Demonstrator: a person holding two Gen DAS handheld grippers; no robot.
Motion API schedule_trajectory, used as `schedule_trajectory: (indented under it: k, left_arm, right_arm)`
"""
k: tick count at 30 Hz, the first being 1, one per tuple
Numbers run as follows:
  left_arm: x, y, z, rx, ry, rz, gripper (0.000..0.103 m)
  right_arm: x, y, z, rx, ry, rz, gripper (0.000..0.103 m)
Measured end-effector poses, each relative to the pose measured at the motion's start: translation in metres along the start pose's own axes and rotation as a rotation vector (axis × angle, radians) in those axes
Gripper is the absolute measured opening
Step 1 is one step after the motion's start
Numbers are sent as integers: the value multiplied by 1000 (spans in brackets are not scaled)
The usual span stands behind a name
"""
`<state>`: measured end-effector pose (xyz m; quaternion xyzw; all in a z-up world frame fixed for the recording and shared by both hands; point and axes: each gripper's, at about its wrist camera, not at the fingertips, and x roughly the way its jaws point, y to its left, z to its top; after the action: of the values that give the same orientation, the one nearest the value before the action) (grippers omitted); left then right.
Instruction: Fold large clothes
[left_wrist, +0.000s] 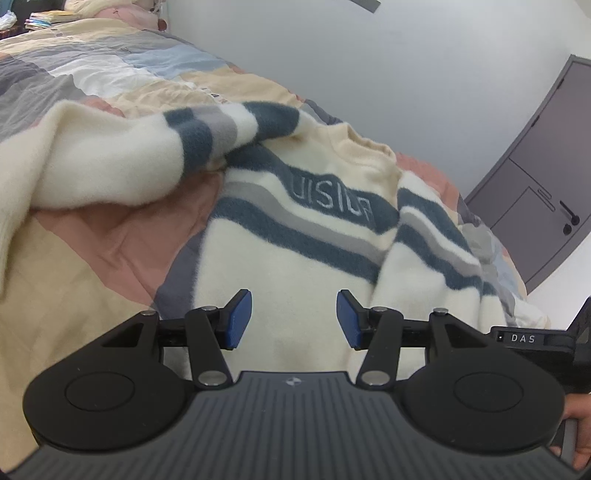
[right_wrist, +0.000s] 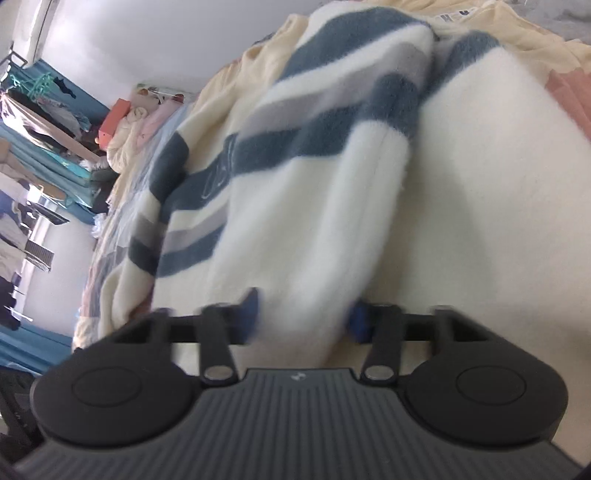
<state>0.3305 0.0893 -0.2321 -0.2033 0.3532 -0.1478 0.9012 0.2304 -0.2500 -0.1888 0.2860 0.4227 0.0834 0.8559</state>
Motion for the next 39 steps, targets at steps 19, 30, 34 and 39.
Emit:
schedule_trajectory:
  k: [19, 30, 34, 39]
  left_arm:
    - [-1, -19, -27, -71, 139, -204, 57]
    - [13, -66, -62, -14, 264, -446, 53]
    - [22, -77, -72, 14, 288, -363, 55]
    - [28, -102, -87, 102, 317, -349, 56]
  right_arm:
    - [-54, -49, -4, 175, -173, -223, 15]
    - [-63, -52, -7, 237, -180, -176, 15]
    - [-63, -54, -7, 247, -178, -170, 15]
    - [-62, -56, -6, 256, -176, -160, 15]
